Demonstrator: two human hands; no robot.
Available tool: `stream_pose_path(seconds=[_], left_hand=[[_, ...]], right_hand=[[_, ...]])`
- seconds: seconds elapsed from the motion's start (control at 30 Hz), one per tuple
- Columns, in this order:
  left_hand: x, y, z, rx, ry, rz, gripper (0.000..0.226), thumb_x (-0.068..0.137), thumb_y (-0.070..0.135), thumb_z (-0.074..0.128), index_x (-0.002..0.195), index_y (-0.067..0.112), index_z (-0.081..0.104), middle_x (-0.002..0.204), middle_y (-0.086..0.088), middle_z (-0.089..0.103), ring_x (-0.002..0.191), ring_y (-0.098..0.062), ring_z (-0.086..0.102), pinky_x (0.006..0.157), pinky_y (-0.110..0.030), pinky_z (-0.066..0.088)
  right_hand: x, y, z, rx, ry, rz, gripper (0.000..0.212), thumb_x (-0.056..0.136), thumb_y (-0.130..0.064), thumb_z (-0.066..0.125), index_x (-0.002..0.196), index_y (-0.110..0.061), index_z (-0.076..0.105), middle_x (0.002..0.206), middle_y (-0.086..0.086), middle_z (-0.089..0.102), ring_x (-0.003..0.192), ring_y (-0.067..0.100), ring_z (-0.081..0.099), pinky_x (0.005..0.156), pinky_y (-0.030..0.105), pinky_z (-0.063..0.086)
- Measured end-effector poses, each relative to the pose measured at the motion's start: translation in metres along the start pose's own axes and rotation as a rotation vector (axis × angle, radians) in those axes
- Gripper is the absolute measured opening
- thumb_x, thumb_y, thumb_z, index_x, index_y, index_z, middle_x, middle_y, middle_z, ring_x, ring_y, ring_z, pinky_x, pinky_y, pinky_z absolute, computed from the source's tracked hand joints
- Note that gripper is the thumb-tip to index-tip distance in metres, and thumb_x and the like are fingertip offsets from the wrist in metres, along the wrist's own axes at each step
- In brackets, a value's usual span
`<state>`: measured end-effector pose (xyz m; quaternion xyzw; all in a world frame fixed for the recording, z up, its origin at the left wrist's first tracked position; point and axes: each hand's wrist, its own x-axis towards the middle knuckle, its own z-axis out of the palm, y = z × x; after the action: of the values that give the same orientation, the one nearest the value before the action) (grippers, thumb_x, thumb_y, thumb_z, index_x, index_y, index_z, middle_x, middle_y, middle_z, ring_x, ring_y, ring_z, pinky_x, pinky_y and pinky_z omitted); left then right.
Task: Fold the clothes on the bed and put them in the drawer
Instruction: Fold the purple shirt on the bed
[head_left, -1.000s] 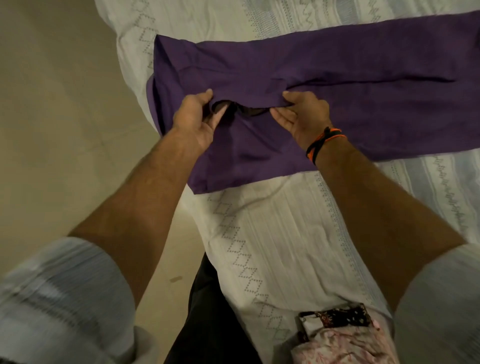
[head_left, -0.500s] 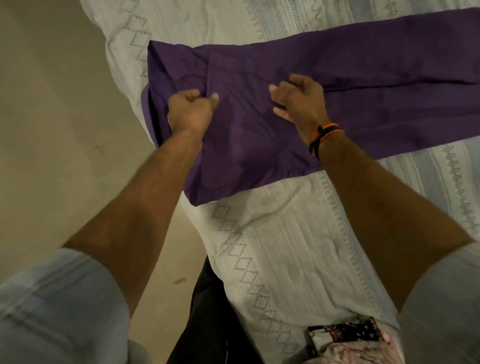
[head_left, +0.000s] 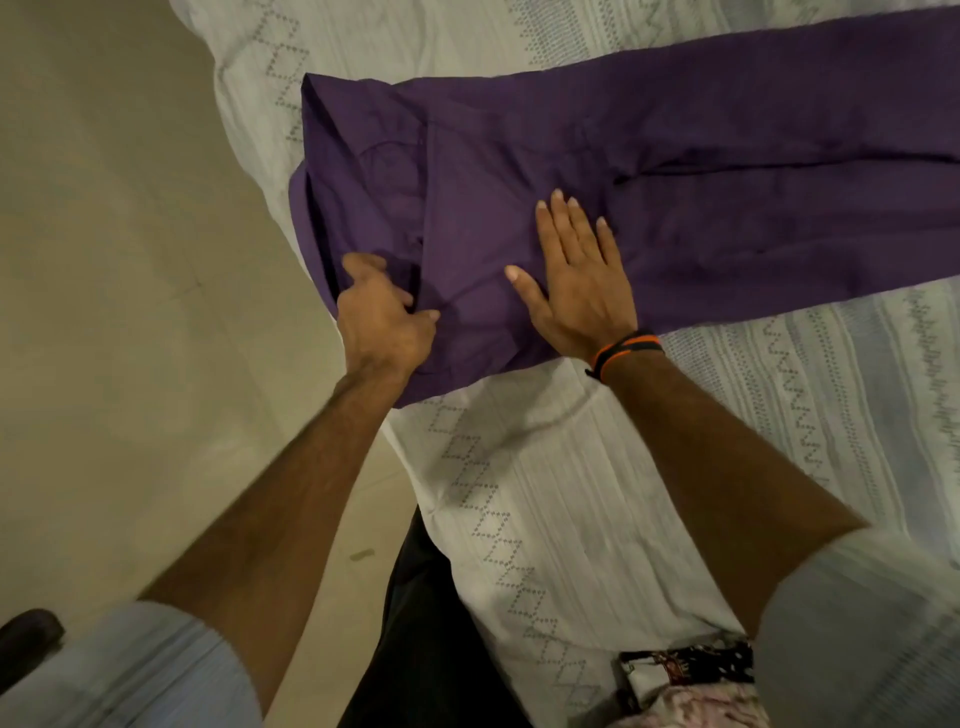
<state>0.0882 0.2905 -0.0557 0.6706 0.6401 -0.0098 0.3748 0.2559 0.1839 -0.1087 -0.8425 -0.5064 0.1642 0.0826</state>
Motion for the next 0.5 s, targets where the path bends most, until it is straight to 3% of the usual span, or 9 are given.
stream_pose_path(seconds=[0.07, 0.13, 0.23, 0.3, 0.33, 0.4, 0.5], left_hand=[[-0.001, -0.004, 0.000, -0.022, 0.024, -0.008, 0.072, 0.071, 0.013, 0.084, 0.127, 0.006, 0.039, 0.079, 0.009, 0.059, 0.093, -0.019, 0.062, 0.080, -0.026, 0.044], [-0.005, -0.003, 0.004, 0.027, 0.077, 0.061, 0.070, 0.070, 0.007, 0.082, 0.125, 0.008, 0.040, 0.097, -0.001, 0.062, 0.096, -0.024, 0.062, 0.084, -0.031, 0.047], [-0.016, 0.003, 0.016, 0.235, 0.189, 0.414, 0.068, 0.066, -0.001, 0.080, 0.126, 0.009, 0.049, 0.127, -0.013, 0.051, 0.108, -0.030, 0.052, 0.092, -0.036, 0.045], [-0.016, 0.008, 0.025, 0.297, 0.117, 0.629, 0.073, 0.066, 0.007, 0.084, 0.132, 0.009, 0.053, 0.138, -0.010, 0.049, 0.122, -0.030, 0.048, 0.102, -0.037, 0.041], [-0.014, 0.008, 0.029, 0.349, 0.040, 0.670, 0.081, 0.068, 0.015, 0.085, 0.140, 0.009, 0.047, 0.147, -0.010, 0.043, 0.133, -0.029, 0.041, 0.111, -0.038, 0.034], [-0.007, 0.005, 0.035, 0.511, -0.088, 0.627, 0.104, 0.074, 0.037, 0.080, 0.154, 0.008, 0.021, 0.163, -0.006, 0.015, 0.150, -0.023, 0.015, 0.122, -0.042, 0.011], [0.004, -0.002, 0.041, 0.732, -0.128, 0.566, 0.122, 0.075, 0.063, 0.066, 0.155, 0.009, -0.009, 0.163, -0.002, -0.016, 0.151, -0.017, -0.010, 0.121, -0.053, -0.004]], right_hand=[[0.012, 0.004, 0.000, 0.009, -0.036, 0.065, 0.084, 0.094, -0.062, 0.016, 0.157, -0.006, 0.017, 0.165, 0.011, 0.014, 0.152, 0.025, 0.013, 0.123, 0.043, 0.005], [0.025, 0.002, -0.004, -0.008, -0.046, 0.102, 0.084, 0.095, -0.062, 0.017, 0.157, -0.005, 0.013, 0.165, 0.011, 0.009, 0.153, 0.025, 0.009, 0.123, 0.044, 0.003], [0.034, -0.009, -0.012, -0.059, 0.090, 0.082, 0.066, 0.100, -0.046, 0.034, 0.149, -0.002, 0.036, 0.159, 0.017, 0.029, 0.149, 0.029, 0.025, 0.122, 0.047, 0.013], [0.037, -0.015, -0.014, -0.057, 0.208, -0.037, 0.052, 0.099, -0.035, 0.040, 0.138, -0.003, 0.052, 0.149, 0.016, 0.046, 0.139, 0.030, 0.043, 0.116, 0.047, 0.027], [0.038, -0.013, -0.012, -0.065, 0.201, -0.101, 0.052, 0.099, -0.035, 0.040, 0.138, -0.003, 0.053, 0.149, 0.016, 0.048, 0.138, 0.030, 0.044, 0.115, 0.046, 0.028], [0.045, -0.005, -0.011, -0.117, 0.076, -0.110, 0.066, 0.099, -0.047, 0.034, 0.148, -0.003, 0.039, 0.157, 0.016, 0.035, 0.146, 0.029, 0.031, 0.121, 0.045, 0.016], [0.065, 0.018, -0.011, -0.169, -0.071, 0.036, 0.087, 0.096, -0.065, 0.025, 0.157, -0.005, 0.010, 0.166, 0.012, 0.006, 0.153, 0.026, 0.006, 0.124, 0.048, 0.000]])
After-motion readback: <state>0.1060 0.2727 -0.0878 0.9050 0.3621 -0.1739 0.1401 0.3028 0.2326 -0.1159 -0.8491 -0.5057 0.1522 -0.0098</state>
